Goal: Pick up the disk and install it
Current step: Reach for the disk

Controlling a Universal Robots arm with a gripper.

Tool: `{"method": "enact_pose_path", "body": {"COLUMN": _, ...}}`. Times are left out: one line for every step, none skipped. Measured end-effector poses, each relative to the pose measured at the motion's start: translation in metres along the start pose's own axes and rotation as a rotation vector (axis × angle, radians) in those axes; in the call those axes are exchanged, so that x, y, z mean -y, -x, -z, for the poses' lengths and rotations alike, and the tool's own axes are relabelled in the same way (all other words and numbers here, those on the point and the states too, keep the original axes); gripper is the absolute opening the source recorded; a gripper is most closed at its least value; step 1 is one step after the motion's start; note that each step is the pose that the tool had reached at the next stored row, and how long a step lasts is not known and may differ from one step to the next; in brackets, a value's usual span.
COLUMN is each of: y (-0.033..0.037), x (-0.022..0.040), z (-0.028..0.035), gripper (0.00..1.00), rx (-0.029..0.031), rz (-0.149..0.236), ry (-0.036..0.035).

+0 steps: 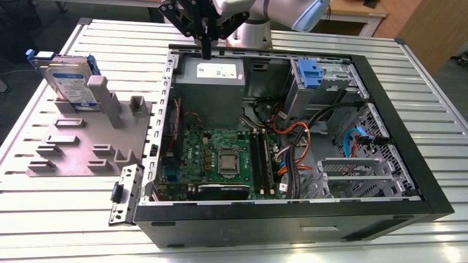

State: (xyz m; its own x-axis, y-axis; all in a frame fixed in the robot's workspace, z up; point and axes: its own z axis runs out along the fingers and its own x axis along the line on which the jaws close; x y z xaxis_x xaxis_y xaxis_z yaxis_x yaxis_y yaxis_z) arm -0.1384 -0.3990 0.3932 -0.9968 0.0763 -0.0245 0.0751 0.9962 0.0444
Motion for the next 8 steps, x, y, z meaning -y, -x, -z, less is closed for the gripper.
{"method": "enact_pose_path", "body": {"y": -0.0015, "x": 0.0001, "z": 0.0000, "gripper": 0.11, "rx": 0.0000, "rz": 0.000, "ry": 0.0000}}
{"method": "enact_pose_path", "body": {"y": -0.0028, "x": 0.0002, "z": 0.0000, "gripper": 0.11, "rx": 0.0000, "rz": 0.000, "ry": 0.0000}}
{"method": "enact_pose_path", "body": {"y": -0.0035, "x": 0.0002, "z": -0.0001, "gripper": 0.11, "rx": 0.0001, "rz": 0.000, "ry": 0.0001}}
{"method": "enact_pose_path", "body": {"y": -0.0038, "x": 0.0002, "z": 0.0000, "gripper": 0.11, "rx": 0.0000, "rz": 0.000, "ry": 0.0000}}
{"method": "enact_pose_path", "body": {"y": -0.0039, "x": 0.0002, "z": 0.0000, "gripper": 0.11, "rx": -0.0001, "rz": 0.000, "ry": -0.0001}}
{"method": "enact_pose_path", "body": {"y": -0.0039, "x": 0.0003, "z": 0.0000, "gripper": 0.11, "rx": -0.0001, "rz": 0.000, "ry": -0.0001}}
{"method": "enact_pose_path", "body": {"y": -0.0040, "x": 0.0003, "z": 0.0000, "gripper": 0.11, "rx": -0.0001, "rz": 0.000, "ry": 0.0000}}
{"method": "enact_pose_path", "body": {"y": -0.0041, "x": 0.0003, "z": 0.0000, "gripper": 0.11, "rx": 0.0000, "rz": 0.000, "ry": 0.0000}}
